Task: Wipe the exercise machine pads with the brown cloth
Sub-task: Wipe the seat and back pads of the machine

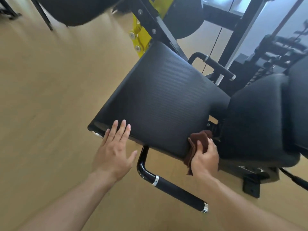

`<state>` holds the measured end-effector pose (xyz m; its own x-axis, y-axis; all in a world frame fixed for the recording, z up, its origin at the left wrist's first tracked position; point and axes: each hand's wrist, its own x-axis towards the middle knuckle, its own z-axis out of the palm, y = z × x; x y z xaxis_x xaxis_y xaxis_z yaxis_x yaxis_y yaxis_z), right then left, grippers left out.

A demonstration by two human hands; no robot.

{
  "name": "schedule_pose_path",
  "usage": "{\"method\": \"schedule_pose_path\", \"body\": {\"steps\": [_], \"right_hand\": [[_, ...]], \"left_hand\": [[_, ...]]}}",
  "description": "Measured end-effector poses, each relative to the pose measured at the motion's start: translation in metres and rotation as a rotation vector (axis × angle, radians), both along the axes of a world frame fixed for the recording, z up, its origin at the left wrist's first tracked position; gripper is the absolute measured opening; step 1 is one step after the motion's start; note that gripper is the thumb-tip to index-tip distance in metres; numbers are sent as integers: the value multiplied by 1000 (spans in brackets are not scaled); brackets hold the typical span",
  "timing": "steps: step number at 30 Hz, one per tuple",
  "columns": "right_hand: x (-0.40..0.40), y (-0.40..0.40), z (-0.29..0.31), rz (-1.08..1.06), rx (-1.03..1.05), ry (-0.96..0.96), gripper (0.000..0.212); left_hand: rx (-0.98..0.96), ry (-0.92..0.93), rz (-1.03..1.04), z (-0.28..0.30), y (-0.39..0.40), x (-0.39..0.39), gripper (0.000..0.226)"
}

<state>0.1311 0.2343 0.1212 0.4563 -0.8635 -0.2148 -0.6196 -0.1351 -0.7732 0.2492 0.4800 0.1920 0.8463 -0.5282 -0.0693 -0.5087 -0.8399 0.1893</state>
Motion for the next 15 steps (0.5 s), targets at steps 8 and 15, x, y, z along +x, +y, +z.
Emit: {"method": "schedule_pose_path", "body": {"steps": [8, 15], "right_hand": [[25, 54, 49, 549, -102, -12, 42], [24, 38, 28, 796, -177, -46, 63]], "left_hand": [[161, 136, 83, 26, -19, -6, 78], [189, 188, 58, 26, -20, 2, 78]]}}
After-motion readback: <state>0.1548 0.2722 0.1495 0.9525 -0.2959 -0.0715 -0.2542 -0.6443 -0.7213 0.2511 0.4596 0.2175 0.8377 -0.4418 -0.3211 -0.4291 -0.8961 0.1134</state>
